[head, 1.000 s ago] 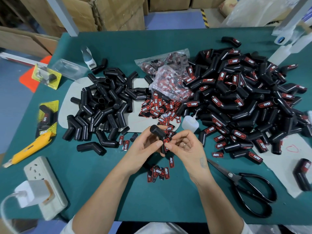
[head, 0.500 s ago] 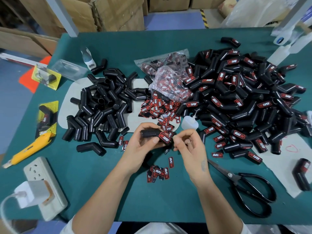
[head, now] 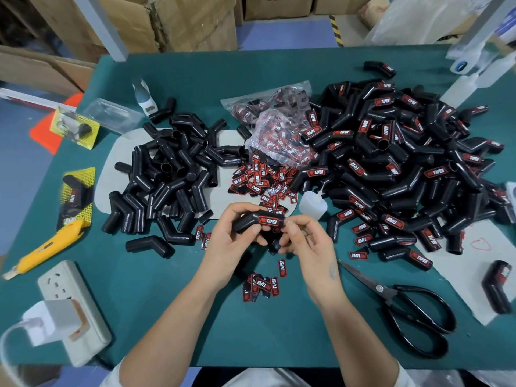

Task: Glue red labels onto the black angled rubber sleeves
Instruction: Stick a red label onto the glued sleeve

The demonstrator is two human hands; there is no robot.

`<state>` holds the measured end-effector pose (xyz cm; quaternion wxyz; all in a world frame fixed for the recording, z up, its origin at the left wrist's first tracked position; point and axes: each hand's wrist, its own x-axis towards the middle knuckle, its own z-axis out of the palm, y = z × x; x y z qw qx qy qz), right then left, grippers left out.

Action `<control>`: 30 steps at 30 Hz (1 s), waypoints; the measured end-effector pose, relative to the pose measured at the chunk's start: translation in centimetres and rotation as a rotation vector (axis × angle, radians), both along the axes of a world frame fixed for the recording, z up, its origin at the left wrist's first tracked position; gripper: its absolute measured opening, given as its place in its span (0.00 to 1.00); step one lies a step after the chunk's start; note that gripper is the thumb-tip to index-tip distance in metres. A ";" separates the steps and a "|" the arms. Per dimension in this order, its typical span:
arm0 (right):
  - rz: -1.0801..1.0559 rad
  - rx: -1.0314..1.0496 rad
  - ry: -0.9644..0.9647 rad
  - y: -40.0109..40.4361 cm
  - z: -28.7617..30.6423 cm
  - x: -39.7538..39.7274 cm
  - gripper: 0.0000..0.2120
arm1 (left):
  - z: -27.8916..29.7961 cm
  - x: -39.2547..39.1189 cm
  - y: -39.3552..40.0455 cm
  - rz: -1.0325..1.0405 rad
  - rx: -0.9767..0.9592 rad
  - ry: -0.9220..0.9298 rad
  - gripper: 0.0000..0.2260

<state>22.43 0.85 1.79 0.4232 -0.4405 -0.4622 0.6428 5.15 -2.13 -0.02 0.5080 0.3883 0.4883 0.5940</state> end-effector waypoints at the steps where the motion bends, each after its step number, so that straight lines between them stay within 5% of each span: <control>1: -0.002 0.003 -0.006 0.1 -0.1 0.0 0.05 | 0.2 0.1 0.0 0.001 -0.007 0.009 0.12; 8: -0.020 0.076 -0.031 0.3 -0.9 -0.3 0.10 | 1.1 0.8 -0.4 0.055 0.001 0.065 0.14; 30: -0.046 0.031 0.015 0.3 -1.0 -0.4 0.03 | 0.9 0.8 -0.4 0.075 -0.057 0.004 0.11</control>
